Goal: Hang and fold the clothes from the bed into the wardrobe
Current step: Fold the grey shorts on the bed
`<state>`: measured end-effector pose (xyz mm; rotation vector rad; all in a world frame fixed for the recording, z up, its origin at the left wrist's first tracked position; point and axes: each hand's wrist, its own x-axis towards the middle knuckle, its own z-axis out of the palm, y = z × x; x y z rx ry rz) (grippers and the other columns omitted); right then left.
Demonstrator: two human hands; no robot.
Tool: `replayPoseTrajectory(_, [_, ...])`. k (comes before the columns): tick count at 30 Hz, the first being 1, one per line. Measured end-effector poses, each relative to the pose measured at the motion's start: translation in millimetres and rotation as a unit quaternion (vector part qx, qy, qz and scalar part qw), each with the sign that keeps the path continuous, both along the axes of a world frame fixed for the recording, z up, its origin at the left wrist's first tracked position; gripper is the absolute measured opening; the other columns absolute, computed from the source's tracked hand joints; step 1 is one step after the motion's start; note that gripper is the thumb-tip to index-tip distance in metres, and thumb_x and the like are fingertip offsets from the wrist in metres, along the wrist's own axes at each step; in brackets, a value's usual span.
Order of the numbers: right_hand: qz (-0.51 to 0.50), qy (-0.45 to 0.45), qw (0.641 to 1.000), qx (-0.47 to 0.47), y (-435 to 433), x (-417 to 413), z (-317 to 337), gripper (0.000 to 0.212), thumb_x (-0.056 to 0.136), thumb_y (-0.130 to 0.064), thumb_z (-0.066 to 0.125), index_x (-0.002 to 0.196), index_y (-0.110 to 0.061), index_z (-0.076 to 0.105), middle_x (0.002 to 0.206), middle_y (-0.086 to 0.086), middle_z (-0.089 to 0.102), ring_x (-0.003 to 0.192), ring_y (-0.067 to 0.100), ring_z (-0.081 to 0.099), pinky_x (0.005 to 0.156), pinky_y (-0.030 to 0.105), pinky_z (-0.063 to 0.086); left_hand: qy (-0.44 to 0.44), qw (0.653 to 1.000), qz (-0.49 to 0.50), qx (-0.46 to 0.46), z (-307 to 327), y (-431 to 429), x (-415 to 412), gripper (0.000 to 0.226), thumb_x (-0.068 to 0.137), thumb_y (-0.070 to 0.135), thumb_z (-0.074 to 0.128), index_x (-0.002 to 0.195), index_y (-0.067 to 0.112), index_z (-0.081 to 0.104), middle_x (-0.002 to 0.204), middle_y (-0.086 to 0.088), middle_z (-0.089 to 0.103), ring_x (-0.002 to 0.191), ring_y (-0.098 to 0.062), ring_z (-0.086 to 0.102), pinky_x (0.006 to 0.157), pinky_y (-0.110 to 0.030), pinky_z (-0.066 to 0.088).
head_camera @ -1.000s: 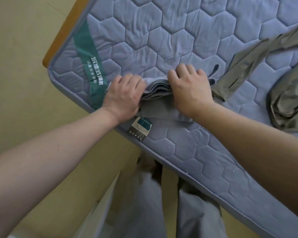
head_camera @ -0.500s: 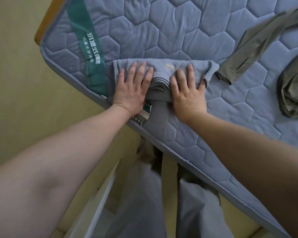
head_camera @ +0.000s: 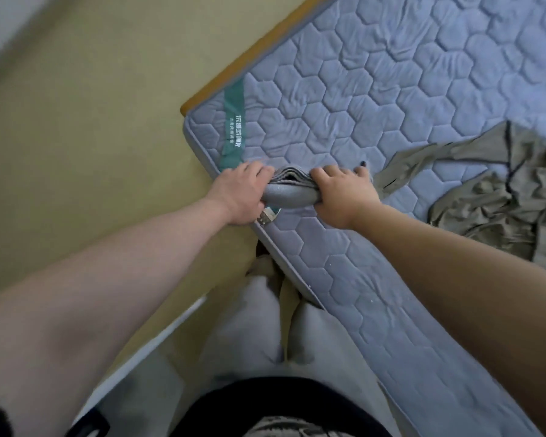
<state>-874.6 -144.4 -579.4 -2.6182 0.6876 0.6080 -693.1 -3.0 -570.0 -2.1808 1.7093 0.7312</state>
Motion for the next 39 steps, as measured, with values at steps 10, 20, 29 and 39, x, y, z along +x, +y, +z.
replayPoseTrajectory(10, [0.278,0.012,0.954,0.112,67,39,222,0.027,0.083,-0.025,0.062,0.104,-0.024,0.044,0.111,0.004,0.061,0.094,0.028,0.056,0.077,0.039,0.046,-0.062,0.980,0.190,-0.026,250,148,-73,0.049,0.082,0.048,0.061,0.125,0.025,0.051,0.119,0.001,0.061,0.105,-0.025,0.061,0.071,-0.033,0.043])
replayPoseTrajectory(20, [0.572,-0.014,0.819,0.041,231,41,404,0.025,0.083,-0.024,0.055,0.102,-0.027,0.038,0.119,0.007,0.063,0.091,0.025,0.053,0.080,0.036,0.044,-0.060,0.898,0.435,0.001,439,311,-166,0.049,0.075,0.043,0.066,0.122,0.033,0.057,0.104,0.012,0.066,0.092,-0.013,0.061,0.076,-0.031,0.052])
replayPoseTrajectory(29, [0.687,-0.171,0.704,0.058,420,-42,517,0.025,0.087,-0.029,0.053,0.108,-0.022,0.041,0.122,0.009,0.060,0.107,0.031,0.062,0.076,0.033,0.043,-0.167,0.776,0.609,0.001,574,477,-300,0.059,0.061,0.048,0.058,0.119,0.038,0.058,0.106,0.016,0.065,0.095,-0.006,0.060,0.085,-0.037,0.054])
replayPoseTrajectory(39, [0.676,-0.427,0.595,0.082,600,-67,653,0.014,0.092,-0.024,0.042,0.106,-0.021,0.044,0.118,0.010,0.059,0.090,0.033,0.052,0.073,0.037,0.038,-0.373,0.561,0.735,-0.075,706,608,-409,0.042,0.065,0.045,0.053,0.105,0.041,0.063,0.098,0.013,0.066,0.090,-0.010,0.061,0.081,-0.044,0.055])
